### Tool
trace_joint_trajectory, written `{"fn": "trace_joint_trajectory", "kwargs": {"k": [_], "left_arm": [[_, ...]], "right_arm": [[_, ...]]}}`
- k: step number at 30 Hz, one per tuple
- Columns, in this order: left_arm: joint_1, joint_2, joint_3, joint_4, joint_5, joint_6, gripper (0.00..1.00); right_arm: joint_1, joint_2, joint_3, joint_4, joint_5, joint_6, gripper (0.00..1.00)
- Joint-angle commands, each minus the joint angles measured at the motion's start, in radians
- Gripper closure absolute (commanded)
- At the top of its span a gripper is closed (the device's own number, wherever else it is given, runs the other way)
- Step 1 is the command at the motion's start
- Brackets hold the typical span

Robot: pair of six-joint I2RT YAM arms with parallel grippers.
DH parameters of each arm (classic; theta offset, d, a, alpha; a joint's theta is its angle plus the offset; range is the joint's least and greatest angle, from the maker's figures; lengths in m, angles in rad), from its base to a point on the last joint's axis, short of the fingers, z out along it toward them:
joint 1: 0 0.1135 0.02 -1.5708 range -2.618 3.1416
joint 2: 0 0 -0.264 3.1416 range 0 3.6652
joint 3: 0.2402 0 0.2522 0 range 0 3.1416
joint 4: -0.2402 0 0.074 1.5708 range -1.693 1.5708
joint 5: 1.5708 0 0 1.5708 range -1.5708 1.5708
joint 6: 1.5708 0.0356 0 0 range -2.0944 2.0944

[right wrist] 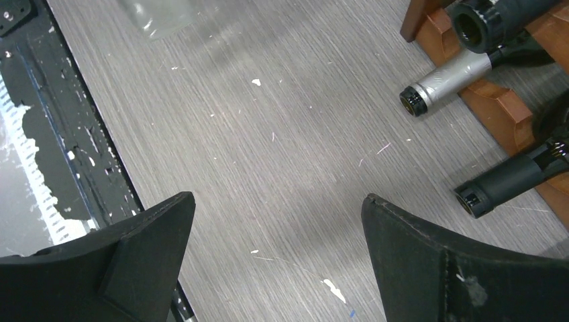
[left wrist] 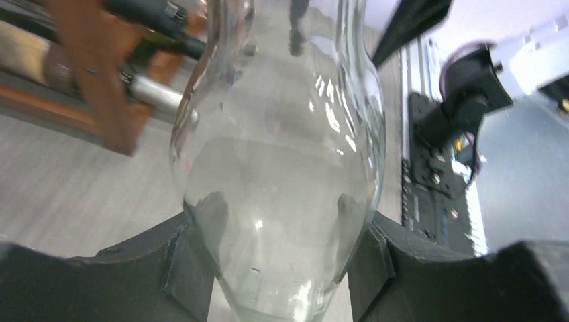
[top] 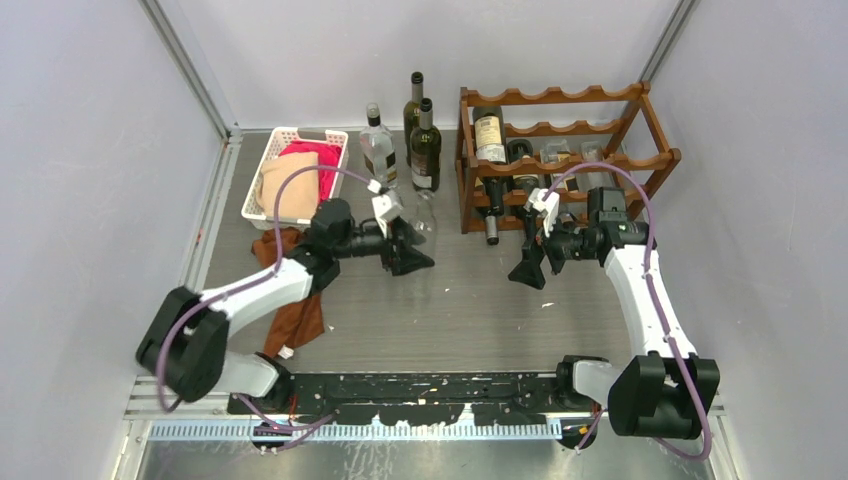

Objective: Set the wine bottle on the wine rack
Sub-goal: Pick up the wine bottle from the center of the board.

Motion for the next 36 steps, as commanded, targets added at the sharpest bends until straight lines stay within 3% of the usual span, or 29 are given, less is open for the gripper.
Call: {"fn": "trace_joint_trajectory", "kwargs": {"k": [1,5,8,10,13,21,36], "left_arm": [[-0.116,-0.17,0.072,-0.574,-0.236,0.195,1.0],[-0.144,-0.304,0.034,-0.706,-0.243,0.161,1.0],[-0.208,-0.38,0.01,-0.75,-0.272,0.175,1.0],[-0.251,-0.404,0.008,-0.76,-0.296,0.175,1.0],[-0.318,-0.388,0.027,-0.795,-0.361,0.194,1.0],[-0.455,-0.275,0.059,-0.702,-0.407,0.198,1.0],[-0.555,-0.106,0.166,-0.67,-0.393,0.23,1.0]], "right_arm": [[-0.004,-0.068,0.054,-0.075,-0.017,-0.109,0.0],[-0.003,-0.085,0.101,-0.18,-0.078,-0.152,0.0],[-0.001,-0.061,0.151,-0.384,-0.17,-0.331,0.0],[0.017,-0.035,0.195,-0.509,-0.204,-0.435,0.0],[0.106,0.008,0.267,-0.605,-0.194,-0.46,0.0],[0.354,0.026,0.337,-0.454,-0.076,-0.204,0.0],[0.507,0.11,0.285,-0.408,-0.054,-0.158,0.04]]}}
